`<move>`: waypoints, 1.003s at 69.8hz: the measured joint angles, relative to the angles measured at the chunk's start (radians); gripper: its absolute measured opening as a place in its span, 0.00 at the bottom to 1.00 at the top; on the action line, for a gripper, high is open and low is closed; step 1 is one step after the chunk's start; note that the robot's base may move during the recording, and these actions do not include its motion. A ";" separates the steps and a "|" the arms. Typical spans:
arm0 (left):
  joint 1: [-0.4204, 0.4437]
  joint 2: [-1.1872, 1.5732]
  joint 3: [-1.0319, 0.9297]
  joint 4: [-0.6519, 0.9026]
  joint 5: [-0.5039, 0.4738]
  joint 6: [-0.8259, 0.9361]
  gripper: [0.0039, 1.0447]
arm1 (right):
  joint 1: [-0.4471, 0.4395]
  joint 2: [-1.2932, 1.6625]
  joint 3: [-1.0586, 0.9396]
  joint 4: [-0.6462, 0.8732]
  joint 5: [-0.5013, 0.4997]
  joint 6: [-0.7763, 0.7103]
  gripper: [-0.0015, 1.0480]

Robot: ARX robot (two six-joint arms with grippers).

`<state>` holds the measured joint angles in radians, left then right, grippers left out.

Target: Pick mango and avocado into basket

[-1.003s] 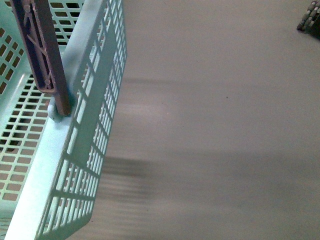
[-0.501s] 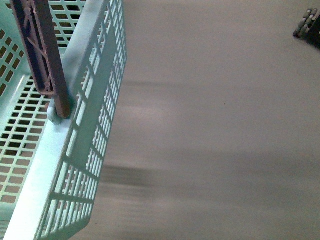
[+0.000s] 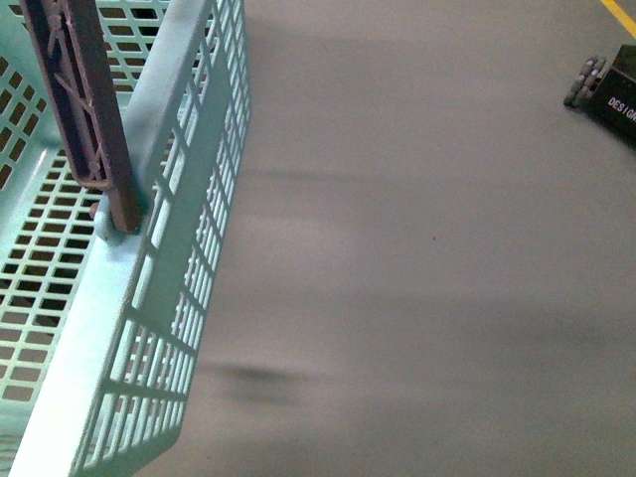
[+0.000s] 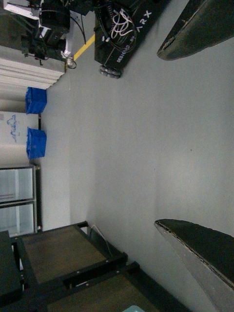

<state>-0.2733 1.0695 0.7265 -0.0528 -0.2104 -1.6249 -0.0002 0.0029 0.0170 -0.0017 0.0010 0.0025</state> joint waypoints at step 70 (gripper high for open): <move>0.000 0.000 0.000 0.000 0.000 -0.001 0.13 | 0.000 0.000 0.000 0.000 -0.002 0.000 0.92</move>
<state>-0.2733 1.0695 0.7265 -0.0528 -0.2108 -1.6257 -0.0002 0.0029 0.0170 -0.0017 -0.0006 0.0025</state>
